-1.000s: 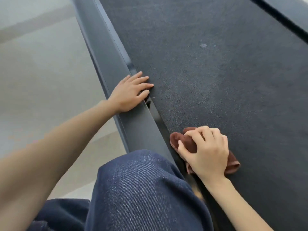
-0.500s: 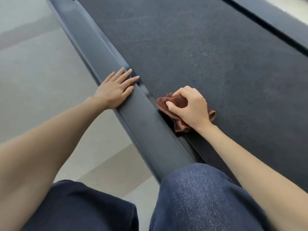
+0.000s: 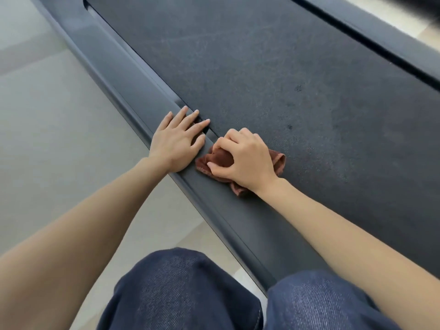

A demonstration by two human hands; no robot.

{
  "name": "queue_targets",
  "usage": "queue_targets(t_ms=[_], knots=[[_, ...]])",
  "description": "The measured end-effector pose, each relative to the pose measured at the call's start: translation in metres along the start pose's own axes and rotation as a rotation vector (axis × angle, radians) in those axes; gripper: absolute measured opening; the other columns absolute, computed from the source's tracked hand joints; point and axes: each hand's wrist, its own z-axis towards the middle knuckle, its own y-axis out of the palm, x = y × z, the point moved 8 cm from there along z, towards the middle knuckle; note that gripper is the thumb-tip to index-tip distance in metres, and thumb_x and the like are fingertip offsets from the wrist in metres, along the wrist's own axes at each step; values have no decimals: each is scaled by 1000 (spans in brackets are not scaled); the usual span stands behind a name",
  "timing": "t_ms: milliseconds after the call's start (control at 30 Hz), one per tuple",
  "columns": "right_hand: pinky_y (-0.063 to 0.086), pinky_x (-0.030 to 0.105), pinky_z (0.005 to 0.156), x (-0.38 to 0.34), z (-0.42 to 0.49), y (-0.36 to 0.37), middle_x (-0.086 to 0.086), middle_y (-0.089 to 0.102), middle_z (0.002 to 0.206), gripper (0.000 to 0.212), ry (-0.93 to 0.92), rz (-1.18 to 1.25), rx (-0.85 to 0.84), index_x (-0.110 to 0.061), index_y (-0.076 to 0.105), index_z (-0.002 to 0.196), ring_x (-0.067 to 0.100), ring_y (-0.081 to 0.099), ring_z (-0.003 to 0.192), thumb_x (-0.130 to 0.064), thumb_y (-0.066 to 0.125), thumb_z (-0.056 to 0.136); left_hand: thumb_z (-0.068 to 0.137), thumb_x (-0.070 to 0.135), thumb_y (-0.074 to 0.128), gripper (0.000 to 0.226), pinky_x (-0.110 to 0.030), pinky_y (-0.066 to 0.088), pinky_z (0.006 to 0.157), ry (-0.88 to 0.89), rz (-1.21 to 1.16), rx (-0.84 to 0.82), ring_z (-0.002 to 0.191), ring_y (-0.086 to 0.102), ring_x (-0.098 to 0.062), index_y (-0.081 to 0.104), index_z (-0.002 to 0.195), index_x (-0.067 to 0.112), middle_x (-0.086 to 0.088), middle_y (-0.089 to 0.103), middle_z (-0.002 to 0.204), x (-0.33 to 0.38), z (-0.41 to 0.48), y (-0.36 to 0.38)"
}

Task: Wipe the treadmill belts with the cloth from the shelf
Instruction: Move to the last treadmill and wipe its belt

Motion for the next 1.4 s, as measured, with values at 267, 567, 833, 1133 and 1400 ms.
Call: queue_targets(t_ms=[267,567,833,1133,1400], knots=[[40,38,69,-9,-100,-50,-3,57,79,20,-75,36,25,-19,63,73,25,53,76,-37,70,74,91,51,10,58,-36,-1,118,-9,-39,5,146,5,-14,30,144,41,8,21,157,0,-1,-1],[34,34,73,69,-125,-69,-5,58,85,23,306,-120,178,-21,67,81,23,51,84,-44,62,77,96,48,13,52,-37,-1,118,5,-39,5,146,5,-15,29,145,40,6,21,157,1,-1,1],[38,34,66,96,-101,-57,-2,57,78,21,409,-316,250,-21,63,76,25,53,76,-42,62,73,84,59,-3,73,-42,-5,117,127,-6,-81,146,-3,-17,19,149,35,9,10,158,15,15,5],[39,32,62,156,-18,-43,0,56,76,26,351,-322,277,-18,59,74,22,51,72,-43,63,76,81,65,3,76,-50,-3,116,173,-98,-52,146,-1,-18,20,149,36,6,10,159,63,109,20],[33,34,71,250,81,-32,4,61,93,27,619,-396,232,-18,63,91,29,54,87,-44,60,83,84,64,4,70,-52,-3,115,136,-54,17,146,-1,-16,18,148,41,8,11,159,65,109,24]])
